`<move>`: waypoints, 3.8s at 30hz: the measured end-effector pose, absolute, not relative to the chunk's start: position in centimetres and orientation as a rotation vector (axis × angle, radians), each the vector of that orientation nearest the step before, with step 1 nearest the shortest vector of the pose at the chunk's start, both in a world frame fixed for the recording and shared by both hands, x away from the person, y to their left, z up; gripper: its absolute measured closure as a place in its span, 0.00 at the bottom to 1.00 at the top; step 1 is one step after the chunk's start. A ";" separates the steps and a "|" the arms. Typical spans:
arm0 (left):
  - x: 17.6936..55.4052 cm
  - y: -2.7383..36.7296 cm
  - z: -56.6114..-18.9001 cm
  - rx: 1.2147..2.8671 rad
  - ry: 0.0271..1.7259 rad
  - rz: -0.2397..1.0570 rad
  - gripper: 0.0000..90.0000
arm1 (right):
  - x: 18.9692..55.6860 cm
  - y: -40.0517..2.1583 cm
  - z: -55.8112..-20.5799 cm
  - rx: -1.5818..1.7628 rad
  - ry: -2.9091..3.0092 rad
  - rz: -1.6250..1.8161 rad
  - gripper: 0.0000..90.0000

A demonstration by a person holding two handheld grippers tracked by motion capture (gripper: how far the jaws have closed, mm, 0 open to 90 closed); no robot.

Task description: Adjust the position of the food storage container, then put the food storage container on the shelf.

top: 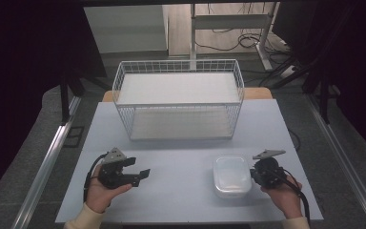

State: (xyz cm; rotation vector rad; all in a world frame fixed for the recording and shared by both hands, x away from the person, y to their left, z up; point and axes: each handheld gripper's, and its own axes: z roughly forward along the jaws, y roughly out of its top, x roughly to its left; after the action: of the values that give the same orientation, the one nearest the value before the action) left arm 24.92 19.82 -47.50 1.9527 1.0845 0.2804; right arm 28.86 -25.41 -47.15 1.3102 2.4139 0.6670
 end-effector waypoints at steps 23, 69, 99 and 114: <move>24.9 20.0 -47.3 1.936 1.096 0.275 0.28 | 28.8 -14.9 -47.9 1.053 2.647 0.712 1.00; 24.8 20.3 -47.0 1.905 1.128 0.201 0.30 | 28.3 -21.6 -46.0 1.196 2.391 1.143 0.39; 25.2 17.8 -47.7 1.870 1.163 -0.062 0.32 | 27.2 -18.2 -45.5 1.167 2.463 1.325 0.37; 25.6 15.7 -48.5 1.849 1.172 -0.160 0.32 | 27.2 -16.7 -46.2 1.207 2.507 1.371 0.37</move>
State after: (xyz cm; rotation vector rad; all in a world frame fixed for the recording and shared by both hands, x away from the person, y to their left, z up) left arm 25.64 15.73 -48.54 1.8494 1.1718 -0.1601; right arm 27.17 -16.72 -46.15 1.2068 2.5070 1.3714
